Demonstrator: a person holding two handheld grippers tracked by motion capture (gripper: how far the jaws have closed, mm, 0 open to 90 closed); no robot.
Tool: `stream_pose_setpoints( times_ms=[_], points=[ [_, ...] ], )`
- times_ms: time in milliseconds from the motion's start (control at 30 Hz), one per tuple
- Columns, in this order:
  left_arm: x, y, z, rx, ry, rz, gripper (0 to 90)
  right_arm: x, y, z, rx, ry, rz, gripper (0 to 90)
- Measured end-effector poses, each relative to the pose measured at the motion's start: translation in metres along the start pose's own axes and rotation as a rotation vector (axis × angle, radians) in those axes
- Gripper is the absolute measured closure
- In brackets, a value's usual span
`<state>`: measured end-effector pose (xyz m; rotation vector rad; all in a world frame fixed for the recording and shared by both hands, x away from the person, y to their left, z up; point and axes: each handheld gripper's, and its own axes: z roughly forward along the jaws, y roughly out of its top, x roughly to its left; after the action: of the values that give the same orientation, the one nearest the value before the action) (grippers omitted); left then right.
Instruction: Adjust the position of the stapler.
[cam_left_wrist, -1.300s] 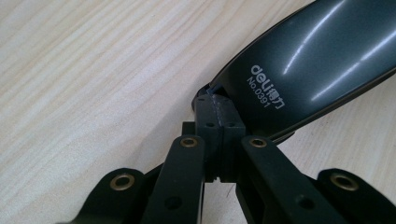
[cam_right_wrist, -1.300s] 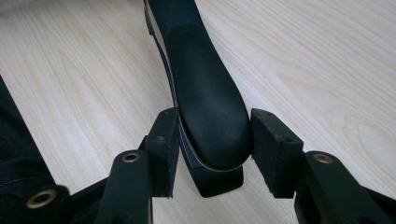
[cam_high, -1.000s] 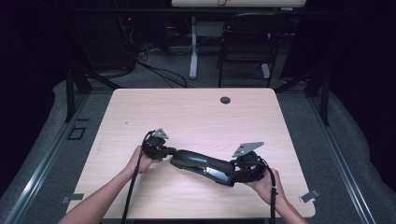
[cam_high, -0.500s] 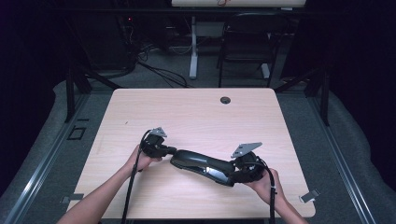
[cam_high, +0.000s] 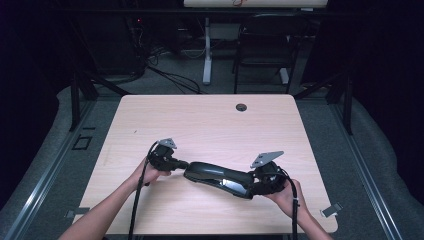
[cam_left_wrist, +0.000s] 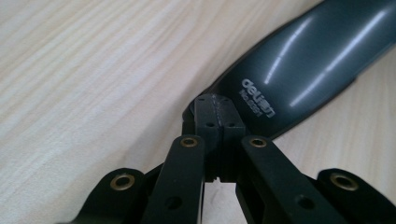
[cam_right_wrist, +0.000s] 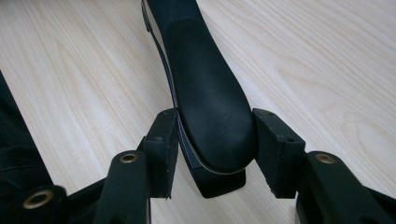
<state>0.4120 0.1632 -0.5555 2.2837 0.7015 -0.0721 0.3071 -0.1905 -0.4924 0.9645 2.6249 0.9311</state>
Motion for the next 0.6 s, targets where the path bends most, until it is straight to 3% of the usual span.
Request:
stream_pose_setpoints(
  times_ms=[67,133,267,300,400,433,600],
  points=[
    [-0.003,0.001,-0.001,0.006,0.009,0.021,89.9,-0.001,0.0,-0.001,0.008,0.0,-0.003,52.9],
    [-0.008,0.004,0.0,0.009,0.049,0.047,89.8,-0.001,-0.001,-0.002,0.006,0.006,-0.007,53.1],
    [-0.009,0.008,0.004,-0.029,0.08,0.03,89.7,0.0,-0.002,-0.009,0.0,-0.007,-0.005,55.5],
    [-0.009,0.01,0.007,-0.043,0.116,0.024,89.7,-0.001,-0.003,-0.012,-0.012,-0.009,0.003,57.0],
    [-0.007,0.01,0.01,-0.056,0.102,0.004,89.7,-0.003,-0.005,-0.018,-0.026,-0.007,0.016,60.4],
    [-0.007,0.009,0.01,-0.062,0.115,-0.005,89.0,-0.004,-0.007,-0.019,-0.033,0.002,0.031,61.0],
    [-0.006,0.009,0.012,-0.088,0.112,-0.032,89.1,-0.004,-0.006,-0.017,-0.023,0.007,0.032,59.2]
  ],
)
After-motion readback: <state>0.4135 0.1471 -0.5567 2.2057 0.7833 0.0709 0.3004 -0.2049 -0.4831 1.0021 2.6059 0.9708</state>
